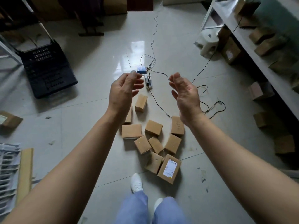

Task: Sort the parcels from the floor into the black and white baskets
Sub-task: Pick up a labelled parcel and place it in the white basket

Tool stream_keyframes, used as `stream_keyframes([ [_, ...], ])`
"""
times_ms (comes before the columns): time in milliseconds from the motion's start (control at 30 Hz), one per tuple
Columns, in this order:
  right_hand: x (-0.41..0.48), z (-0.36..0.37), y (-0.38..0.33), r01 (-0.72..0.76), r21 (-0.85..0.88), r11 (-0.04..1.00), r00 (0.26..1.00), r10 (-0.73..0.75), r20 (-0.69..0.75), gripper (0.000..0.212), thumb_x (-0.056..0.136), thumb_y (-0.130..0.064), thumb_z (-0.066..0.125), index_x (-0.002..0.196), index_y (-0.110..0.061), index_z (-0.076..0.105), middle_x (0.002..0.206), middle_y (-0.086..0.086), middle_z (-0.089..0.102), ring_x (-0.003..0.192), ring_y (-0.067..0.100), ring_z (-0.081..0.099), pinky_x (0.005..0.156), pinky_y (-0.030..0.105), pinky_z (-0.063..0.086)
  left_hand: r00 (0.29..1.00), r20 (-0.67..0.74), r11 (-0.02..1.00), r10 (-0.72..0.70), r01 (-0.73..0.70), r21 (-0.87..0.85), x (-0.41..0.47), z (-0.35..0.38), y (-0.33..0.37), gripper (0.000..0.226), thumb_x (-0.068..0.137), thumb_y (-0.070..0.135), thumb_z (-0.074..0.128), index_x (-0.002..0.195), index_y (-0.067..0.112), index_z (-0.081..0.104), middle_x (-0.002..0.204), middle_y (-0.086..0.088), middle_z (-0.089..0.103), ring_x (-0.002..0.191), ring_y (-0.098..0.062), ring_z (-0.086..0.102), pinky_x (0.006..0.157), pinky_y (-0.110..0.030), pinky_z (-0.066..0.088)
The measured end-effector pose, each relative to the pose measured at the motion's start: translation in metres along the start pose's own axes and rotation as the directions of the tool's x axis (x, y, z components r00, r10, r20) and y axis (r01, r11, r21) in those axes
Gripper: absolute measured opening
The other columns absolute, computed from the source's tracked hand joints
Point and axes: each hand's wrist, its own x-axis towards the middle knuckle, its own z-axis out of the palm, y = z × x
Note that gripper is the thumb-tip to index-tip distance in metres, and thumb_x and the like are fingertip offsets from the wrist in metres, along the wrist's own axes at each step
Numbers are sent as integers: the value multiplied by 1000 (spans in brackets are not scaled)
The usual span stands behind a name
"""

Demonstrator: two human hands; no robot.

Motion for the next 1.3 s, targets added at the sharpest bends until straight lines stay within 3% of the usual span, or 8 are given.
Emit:
stream_keyframes([
  [233, 42, 50, 64, -141, -135, 981, 985, 154, 84, 16, 92, -39, 55, 93, -24, 62, 96, -12, 64, 98, 3, 57, 89, 21, 43, 977, -148, 987, -153, 157, 16, 48, -44, -66, 28, 101, 32, 38, 95, 16, 60, 98, -5, 64, 98, -22, 63, 90, -36, 50],
  [400, 71, 70, 131, -184, -252, 950, 965, 223, 139, 35, 93, -37, 53, 112, -9, 62, 104, -5, 64, 101, 6, 58, 83, 15, 46, 931, -264, 967, -254, 254, -34, 72, -70, -142, 29, 100, 34, 40, 95, 14, 61, 97, -5, 65, 97, -22, 64, 86, -35, 49],
  [600, 115, 77, 272, -244, -383, 891, 930, 327, 169, 30, 93, -38, 53, 109, -15, 62, 92, -17, 61, 73, -22, 55, 56, -6, 36, 876, -338, 936, -344, 348, -51, 127, -98, -285, 25, 97, 32, 45, 85, 16, 61, 90, -5, 63, 88, -20, 62, 75, -29, 47],
  [833, 173, 69, 491, -379, -564, 733, 895, 446, -22, 67, 90, -52, 51, 144, -15, 33, 142, 5, 44, 125, 21, 44, 88, 29, 36, 819, -354, 854, -452, 512, 96, 181, -118, -497, 24, 94, 34, 49, 80, 17, 57, 83, 4, 59, 75, -8, 54, 61, -18, 39],
  [967, 200, 56, 598, -500, -599, 626, 823, 558, -105, 77, 87, -58, 50, 146, -15, 28, 147, 7, 39, 130, 27, 42, 101, 39, 37, 779, -324, 768, -537, 611, 194, 193, -125, -612, 22, 94, 38, 50, 98, 17, 53, 86, 11, 51, 72, 2, 43, 57, -17, 32],
  [1067, 216, 46, 650, -586, -580, 566, 762, 628, -157, 74, 86, -58, 50, 140, -10, 35, 135, 8, 50, 110, 25, 53, 86, 35, 46, 730, -340, 711, -593, 672, 204, 202, -132, -666, 35, 94, 41, 48, 116, 14, 50, 100, 4, 47, 73, -2, 42, 56, -19, 29],
  [1133, 226, 42, 681, -605, -583, 542, 743, 649, -167, 67, 87, -58, 51, 132, -8, 43, 119, 6, 57, 92, 20, 54, 71, 29, 41, 701, -330, 683, -632, 705, 191, 211, -132, -700, 49, 94, 44, 46, 128, 10, 47, 107, 1, 46, 85, -11, 46, 62, -22, 31],
  [1300, 240, 35, 736, -633, -564, 531, 718, 675, -170, 74, 86, -54, 57, 136, -2, 43, 139, 13, 48, 127, 31, 45, 96, 35, 35, 617, -293, 638, -731, 769, 27, 225, -131, -747, 62, 91, 47, 51, 139, 10, 41, 139, -1, 46, 125, -23, 43, 98, -31, 30],
])
